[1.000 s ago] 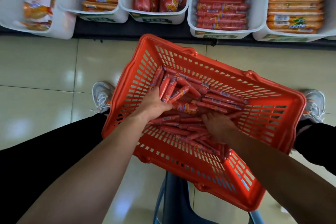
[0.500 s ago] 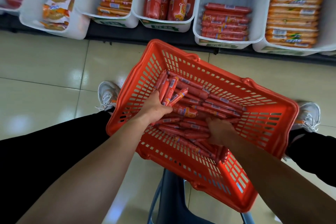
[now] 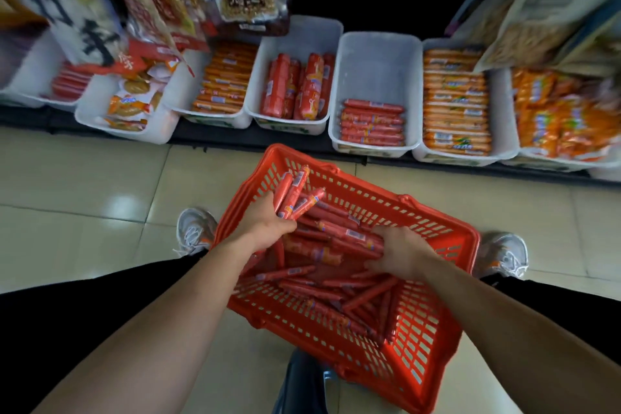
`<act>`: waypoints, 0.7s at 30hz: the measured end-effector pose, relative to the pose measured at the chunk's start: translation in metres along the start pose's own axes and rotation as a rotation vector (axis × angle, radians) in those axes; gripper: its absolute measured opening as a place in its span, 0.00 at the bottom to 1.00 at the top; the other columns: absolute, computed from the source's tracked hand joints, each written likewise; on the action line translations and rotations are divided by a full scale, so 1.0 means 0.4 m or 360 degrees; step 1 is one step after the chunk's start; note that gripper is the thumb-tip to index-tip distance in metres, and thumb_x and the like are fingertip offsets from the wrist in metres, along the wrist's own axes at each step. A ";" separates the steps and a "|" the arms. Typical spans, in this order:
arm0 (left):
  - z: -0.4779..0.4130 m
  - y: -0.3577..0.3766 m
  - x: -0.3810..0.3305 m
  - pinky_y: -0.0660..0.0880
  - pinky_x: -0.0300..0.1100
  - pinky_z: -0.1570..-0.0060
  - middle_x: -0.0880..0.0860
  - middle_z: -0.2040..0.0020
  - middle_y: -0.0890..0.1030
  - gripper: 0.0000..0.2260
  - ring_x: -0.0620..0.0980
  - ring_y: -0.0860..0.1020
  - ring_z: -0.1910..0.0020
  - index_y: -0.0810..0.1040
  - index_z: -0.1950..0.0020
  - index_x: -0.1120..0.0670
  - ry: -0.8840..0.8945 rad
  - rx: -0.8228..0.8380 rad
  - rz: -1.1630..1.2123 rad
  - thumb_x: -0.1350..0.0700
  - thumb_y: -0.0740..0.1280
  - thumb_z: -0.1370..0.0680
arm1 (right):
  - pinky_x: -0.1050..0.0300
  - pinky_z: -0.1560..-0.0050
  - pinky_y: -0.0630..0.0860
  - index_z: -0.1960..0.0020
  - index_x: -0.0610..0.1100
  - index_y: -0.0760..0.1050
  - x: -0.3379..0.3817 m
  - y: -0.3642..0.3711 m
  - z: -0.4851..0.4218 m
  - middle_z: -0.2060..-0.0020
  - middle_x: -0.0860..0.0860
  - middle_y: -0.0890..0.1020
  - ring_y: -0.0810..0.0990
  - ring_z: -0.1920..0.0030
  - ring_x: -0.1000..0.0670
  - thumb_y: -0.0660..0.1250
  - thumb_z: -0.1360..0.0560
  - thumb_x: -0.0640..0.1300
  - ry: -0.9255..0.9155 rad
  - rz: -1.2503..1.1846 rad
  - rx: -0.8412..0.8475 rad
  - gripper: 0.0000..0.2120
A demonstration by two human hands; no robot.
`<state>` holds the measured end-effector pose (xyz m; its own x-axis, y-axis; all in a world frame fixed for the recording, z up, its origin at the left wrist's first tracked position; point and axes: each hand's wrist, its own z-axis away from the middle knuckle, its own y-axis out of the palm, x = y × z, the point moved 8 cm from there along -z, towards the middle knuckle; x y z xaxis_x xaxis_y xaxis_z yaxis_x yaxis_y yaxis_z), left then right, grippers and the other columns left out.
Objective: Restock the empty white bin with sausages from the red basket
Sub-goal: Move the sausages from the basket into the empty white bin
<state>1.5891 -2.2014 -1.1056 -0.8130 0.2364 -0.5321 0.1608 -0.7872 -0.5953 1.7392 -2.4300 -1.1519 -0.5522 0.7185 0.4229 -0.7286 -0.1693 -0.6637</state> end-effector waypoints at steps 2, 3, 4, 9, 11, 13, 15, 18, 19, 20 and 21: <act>0.023 -0.045 -0.038 0.70 0.43 0.61 0.51 0.56 0.80 0.17 0.52 0.79 0.58 0.73 0.46 0.51 0.0044 -0.0058 -0.0017 0.54 0.75 0.31 | 0.57 0.49 0.76 0.39 0.58 0.76 0.016 -0.073 0.034 0.48 0.53 0.83 0.82 0.46 0.47 0.75 0.38 0.63 -0.0018 -0.0021 -0.0116 0.29; 0.032 -0.067 -0.056 0.70 0.43 0.61 0.51 0.56 0.80 0.17 0.52 0.79 0.58 0.74 0.46 0.51 0.0069 -0.0078 -0.0023 0.55 0.75 0.32 | 0.56 0.50 0.76 0.39 0.57 0.76 0.024 -0.112 0.049 0.48 0.53 0.83 0.82 0.47 0.47 0.75 0.38 0.63 -0.0018 -0.0017 -0.0161 0.29; 0.039 -0.088 -0.075 0.71 0.43 0.60 0.51 0.55 0.80 0.18 0.51 0.79 0.57 0.74 0.46 0.51 0.0094 -0.0094 -0.0026 0.55 0.75 0.32 | 0.55 0.50 0.76 0.39 0.56 0.76 0.030 -0.151 0.060 0.48 0.53 0.83 0.82 0.47 0.46 0.75 0.38 0.64 -0.0017 -0.0008 -0.0202 0.29; 0.027 -0.180 -0.157 0.74 0.45 0.56 0.51 0.54 0.81 0.18 0.52 0.80 0.55 0.75 0.47 0.50 0.0232 -0.0154 -0.0039 0.52 0.75 0.34 | 0.56 0.57 0.73 0.51 0.56 0.76 0.032 -0.351 0.072 0.58 0.53 0.82 0.82 0.54 0.47 0.78 0.37 0.57 0.0050 -0.0148 -0.0474 0.18; 0.008 -0.213 -0.187 0.75 0.45 0.57 0.51 0.55 0.81 0.17 0.50 0.80 0.57 0.75 0.49 0.50 0.0276 -0.0194 -0.0043 0.51 0.76 0.35 | 0.57 0.59 0.69 0.52 0.56 0.72 0.036 -0.418 0.048 0.60 0.52 0.80 0.80 0.56 0.46 0.79 0.35 0.55 0.0082 -0.0174 -0.0543 0.19; -0.015 -0.235 -0.216 0.75 0.44 0.57 0.49 0.55 0.83 0.19 0.48 0.81 0.57 0.76 0.48 0.48 0.0319 -0.0200 -0.0037 0.49 0.75 0.37 | 0.56 0.59 0.70 0.49 0.54 0.72 0.042 -0.465 0.002 0.57 0.50 0.80 0.80 0.55 0.45 0.78 0.34 0.55 0.0100 -0.0120 -0.0565 0.20; -0.045 -0.249 -0.237 0.73 0.42 0.58 0.48 0.54 0.82 0.19 0.47 0.81 0.56 0.76 0.45 0.48 0.0319 -0.0201 -0.0016 0.52 0.77 0.33 | 0.54 0.54 0.76 0.42 0.51 0.75 0.041 -0.494 -0.062 0.52 0.48 0.82 0.81 0.52 0.44 0.77 0.34 0.57 0.0131 -0.0006 -0.0573 0.24; -0.113 -0.265 -0.259 0.68 0.36 0.64 0.47 0.56 0.79 0.17 0.44 0.78 0.60 0.73 0.44 0.50 0.0337 -0.0242 0.0014 0.55 0.76 0.28 | 0.51 0.48 0.79 0.34 0.52 0.74 0.038 -0.515 -0.171 0.47 0.48 0.83 0.81 0.50 0.45 0.77 0.34 0.59 0.0170 0.0122 -0.0545 0.31; -0.135 -0.265 -0.269 0.68 0.34 0.67 0.47 0.57 0.79 0.16 0.42 0.77 0.61 0.73 0.44 0.51 0.0353 -0.0242 0.0040 0.56 0.76 0.27 | 0.52 0.48 0.78 0.34 0.52 0.73 0.038 -0.519 -0.206 0.46 0.48 0.83 0.81 0.50 0.45 0.77 0.34 0.60 0.0172 0.0171 -0.0530 0.31; -0.162 -0.264 -0.273 0.68 0.32 0.70 0.48 0.58 0.80 0.16 0.42 0.78 0.63 0.73 0.44 0.51 0.0363 -0.0241 0.0068 0.57 0.75 0.27 | 0.54 0.49 0.77 0.34 0.53 0.73 0.038 -0.523 -0.241 0.46 0.49 0.82 0.81 0.49 0.45 0.77 0.33 0.60 0.0167 0.0234 -0.0508 0.32; -0.183 -0.263 -0.279 0.69 0.30 0.72 0.50 0.58 0.81 0.16 0.43 0.80 0.63 0.73 0.43 0.52 0.0366 -0.0236 0.0098 0.58 0.75 0.27 | 0.55 0.50 0.75 0.34 0.54 0.72 0.038 -0.524 -0.272 0.45 0.49 0.82 0.80 0.48 0.46 0.77 0.33 0.60 0.0159 0.0308 -0.0479 0.32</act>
<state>1.7041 -2.1032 -1.0278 -0.6535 0.3269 -0.6827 0.3002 -0.7161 -0.6302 1.9278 -2.3101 -1.0735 -0.6148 0.7576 0.2195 -0.4546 -0.1129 -0.8835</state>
